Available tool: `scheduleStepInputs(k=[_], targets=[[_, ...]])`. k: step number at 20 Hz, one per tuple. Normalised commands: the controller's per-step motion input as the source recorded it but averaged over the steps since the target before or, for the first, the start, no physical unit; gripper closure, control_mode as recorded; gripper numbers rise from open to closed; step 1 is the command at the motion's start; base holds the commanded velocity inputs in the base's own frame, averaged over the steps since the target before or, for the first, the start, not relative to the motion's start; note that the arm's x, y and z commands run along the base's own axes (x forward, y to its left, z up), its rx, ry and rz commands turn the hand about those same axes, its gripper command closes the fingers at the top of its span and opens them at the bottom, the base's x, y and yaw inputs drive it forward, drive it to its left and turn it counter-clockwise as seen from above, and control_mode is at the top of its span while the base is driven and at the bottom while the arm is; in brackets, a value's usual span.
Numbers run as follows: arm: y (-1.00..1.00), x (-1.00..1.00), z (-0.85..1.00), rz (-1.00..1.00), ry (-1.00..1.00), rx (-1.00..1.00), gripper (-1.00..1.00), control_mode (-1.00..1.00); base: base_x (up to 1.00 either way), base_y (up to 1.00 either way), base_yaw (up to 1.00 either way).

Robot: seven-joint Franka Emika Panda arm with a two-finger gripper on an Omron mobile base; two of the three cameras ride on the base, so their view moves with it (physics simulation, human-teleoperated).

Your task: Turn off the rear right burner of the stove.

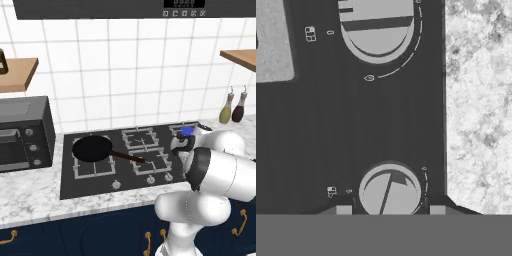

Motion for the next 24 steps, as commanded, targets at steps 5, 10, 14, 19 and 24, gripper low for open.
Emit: scheduleStepInputs(k=[5,10,14,19,24], targets=[[0.0,0.0,-0.25,-0.91,0.19,0.0,1.0,-1.0,0.0,0.0,0.0],[0.0,0.0,-0.27,-0.99,0.12,0.0,1.0,-1.0,0.0,0.0,0.0],[0.0,0.0,-0.3,-1.0,0.03,0.0,1.0,-1.0,0.0,0.0,0.0],[0.0,0.0,-0.31,-1.0,0.0,0.0,1.0,-1.0,0.0,0.0,0.0],[0.0,0.0,-0.29,-1.0,0.0,0.0,1.0,-1.0,0.0,0.0,0.0]])
